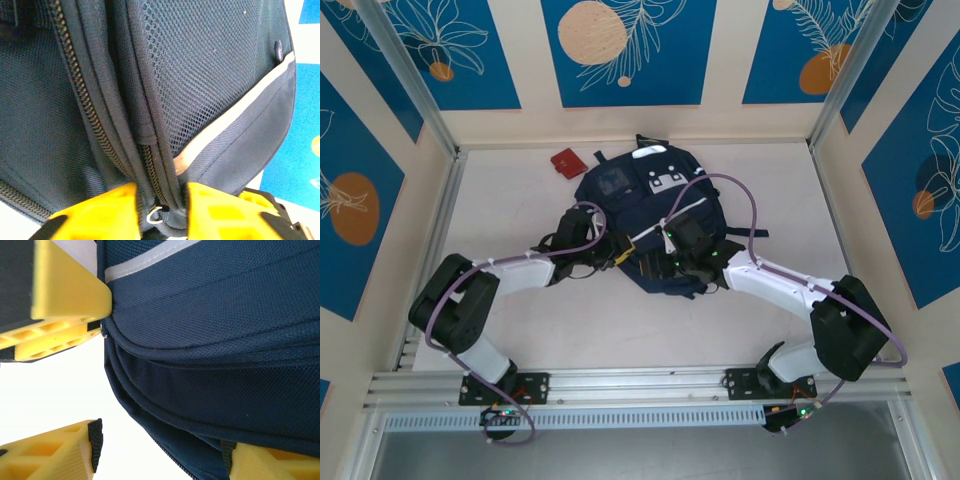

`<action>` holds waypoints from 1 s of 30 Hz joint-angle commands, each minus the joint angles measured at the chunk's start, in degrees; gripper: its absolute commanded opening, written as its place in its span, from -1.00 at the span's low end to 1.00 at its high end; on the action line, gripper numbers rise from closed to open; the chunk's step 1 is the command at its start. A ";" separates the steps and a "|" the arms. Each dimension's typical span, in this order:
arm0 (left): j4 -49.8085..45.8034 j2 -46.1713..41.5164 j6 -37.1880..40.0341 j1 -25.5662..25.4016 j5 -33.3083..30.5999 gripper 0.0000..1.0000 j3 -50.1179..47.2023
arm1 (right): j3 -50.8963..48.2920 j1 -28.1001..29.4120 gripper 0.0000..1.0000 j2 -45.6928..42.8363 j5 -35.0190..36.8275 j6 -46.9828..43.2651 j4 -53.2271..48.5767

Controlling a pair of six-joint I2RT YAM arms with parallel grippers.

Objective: Pack books, pencil case, and school supplies into a backpack

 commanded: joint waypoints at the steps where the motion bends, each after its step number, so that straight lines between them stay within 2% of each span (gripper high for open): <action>1: 3.15 -0.61 1.19 -0.45 0.47 -0.68 2.37 | -0.76 -0.10 0.30 -2.72 0.45 0.44 2.64; 6: 0.36 -3.65 3.35 -0.44 0.38 -0.98 3.36 | -2.43 -0.19 0.28 -4.44 3.71 0.69 0.75; 15: -4.51 -5.54 5.45 -0.40 -0.24 -1.00 4.62 | -4.15 -0.44 0.22 -4.09 6.14 4.29 -0.25; 19: -5.90 -5.55 5.62 -0.75 0.37 -0.65 4.33 | -4.69 -1.74 0.22 -4.54 4.97 6.36 0.80; 23: -11.22 -6.22 6.81 -1.22 -0.66 -0.29 5.68 | -5.69 -3.49 0.22 -6.86 2.83 8.36 3.20; 26: -11.91 -5.88 5.66 -1.30 -1.01 -0.16 5.85 | -6.41 -5.03 0.22 -8.21 1.29 9.72 4.31; 30: -11.47 -3.79 4.54 -1.36 -1.27 -0.16 6.86 | -7.13 -5.85 0.21 -9.20 0.50 10.42 4.67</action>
